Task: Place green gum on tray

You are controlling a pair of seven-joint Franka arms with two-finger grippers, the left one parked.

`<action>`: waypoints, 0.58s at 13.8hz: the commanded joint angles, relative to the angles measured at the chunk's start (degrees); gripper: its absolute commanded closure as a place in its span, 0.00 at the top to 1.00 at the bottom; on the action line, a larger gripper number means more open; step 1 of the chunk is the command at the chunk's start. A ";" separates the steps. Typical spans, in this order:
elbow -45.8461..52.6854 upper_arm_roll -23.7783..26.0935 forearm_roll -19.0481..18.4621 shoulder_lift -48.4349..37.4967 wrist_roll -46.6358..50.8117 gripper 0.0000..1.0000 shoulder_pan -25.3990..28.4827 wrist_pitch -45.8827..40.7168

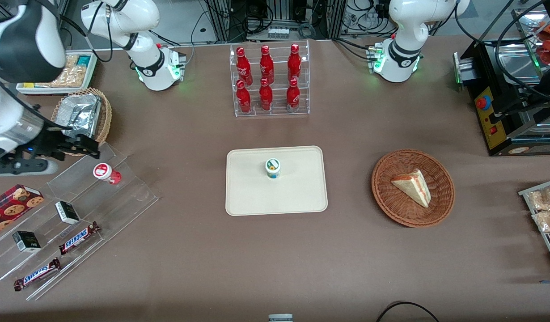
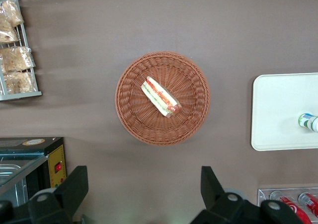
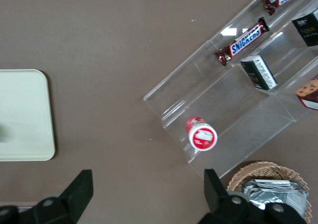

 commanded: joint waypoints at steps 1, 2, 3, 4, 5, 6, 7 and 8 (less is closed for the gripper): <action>1.81 0.47 0.99 -1.28 -1.33 0.99 -2.86 -3.37; 1.99 0.47 0.90 -1.36 -1.25 0.99 -3.39 -3.47; 2.42 0.47 0.82 -1.28 -1.25 0.99 -3.84 -3.56; 2.51 0.38 0.81 -1.28 -1.33 0.99 -4.01 -3.56; 2.60 0.38 0.81 -1.28 -1.33 0.99 -4.02 -3.56; 2.69 0.29 0.64 -1.28 -1.25 0.99 -4.10 -3.47; 2.69 0.29 0.64 -1.28 -1.33 0.99 -4.36 -3.29; 2.69 0.29 0.99 -1.28 -1.33 0.99 -4.98 -3.21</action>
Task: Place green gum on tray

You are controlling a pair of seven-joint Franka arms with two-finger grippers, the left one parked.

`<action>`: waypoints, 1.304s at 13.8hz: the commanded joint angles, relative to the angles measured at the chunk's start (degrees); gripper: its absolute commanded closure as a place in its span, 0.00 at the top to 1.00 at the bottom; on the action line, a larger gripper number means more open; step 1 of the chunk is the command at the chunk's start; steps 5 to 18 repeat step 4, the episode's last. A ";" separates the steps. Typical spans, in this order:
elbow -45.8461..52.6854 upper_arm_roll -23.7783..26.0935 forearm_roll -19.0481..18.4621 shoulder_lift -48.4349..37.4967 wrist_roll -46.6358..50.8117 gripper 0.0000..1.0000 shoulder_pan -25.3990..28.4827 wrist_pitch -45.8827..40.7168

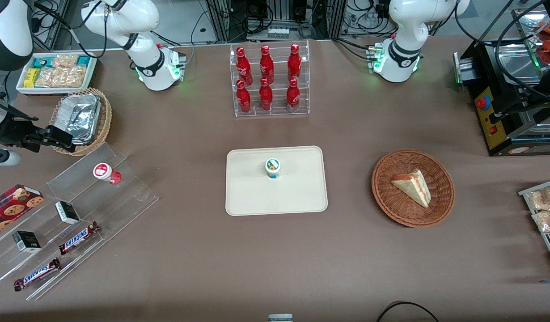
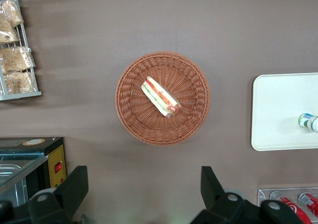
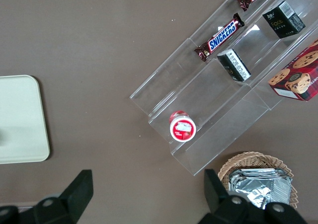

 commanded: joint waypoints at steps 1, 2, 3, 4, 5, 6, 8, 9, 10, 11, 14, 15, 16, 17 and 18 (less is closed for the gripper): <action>1.31 0.36 1.08 0.08 -0.69 0.99 -1.50 -0.99; 1.66 0.45 1.25 0.08 -0.60 0.99 -1.50 -0.99; 2.27 0.45 1.34 0.16 -0.51 0.99 -1.68 -1.25; 2.45 0.45 1.25 0.17 -0.51 0.99 -1.68 -1.34; 2.45 0.45 1.25 0.17 -0.51 0.99 -1.68 -1.34; 2.45 0.45 1.25 0.17 -0.51 0.99 -1.68 -1.34; 2.45 0.45 1.25 0.17 -0.51 0.99 -1.68 -1.34; 2.45 0.45 1.25 0.17 -0.51 0.99 -1.68 -1.34; 2.45 0.45 1.25 0.17 -0.51 0.99 -1.68 -1.34; 2.45 0.45 1.25 0.17 -0.51 0.99 -1.68 -1.34; 2.45 0.45 1.25 0.17 -0.51 0.99 -1.68 -1.34; 2.45 0.45 1.25 0.17 -0.51 0.99 -1.68 -1.34; 2.45 0.45 1.25 0.17 -0.51 0.99 -1.68 -1.34; 2.45 0.45 1.25 0.17 -0.51 0.99 -1.68 -1.34; 2.45 0.45 1.25 0.17 -0.51 0.99 -1.68 -1.34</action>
